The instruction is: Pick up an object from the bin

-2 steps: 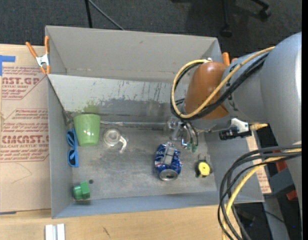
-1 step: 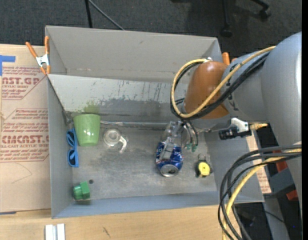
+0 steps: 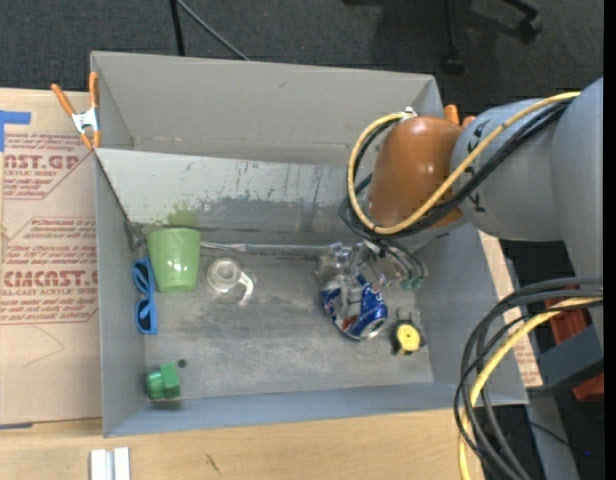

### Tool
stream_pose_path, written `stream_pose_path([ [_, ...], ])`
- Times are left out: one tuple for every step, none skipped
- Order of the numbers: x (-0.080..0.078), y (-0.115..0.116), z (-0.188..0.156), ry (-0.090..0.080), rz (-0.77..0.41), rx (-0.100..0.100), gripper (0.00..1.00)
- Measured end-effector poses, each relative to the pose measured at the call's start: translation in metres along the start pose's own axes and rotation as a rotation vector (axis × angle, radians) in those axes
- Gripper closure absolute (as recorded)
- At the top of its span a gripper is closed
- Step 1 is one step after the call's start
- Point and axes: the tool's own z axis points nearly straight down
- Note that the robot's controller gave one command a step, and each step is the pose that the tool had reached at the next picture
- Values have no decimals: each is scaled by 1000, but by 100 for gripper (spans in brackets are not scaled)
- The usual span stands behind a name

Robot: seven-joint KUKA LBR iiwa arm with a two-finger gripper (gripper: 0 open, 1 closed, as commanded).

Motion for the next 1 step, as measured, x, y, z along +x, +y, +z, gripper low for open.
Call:
stream_pose_path([
  [17,11,-159,-4,-27,3,100],
])
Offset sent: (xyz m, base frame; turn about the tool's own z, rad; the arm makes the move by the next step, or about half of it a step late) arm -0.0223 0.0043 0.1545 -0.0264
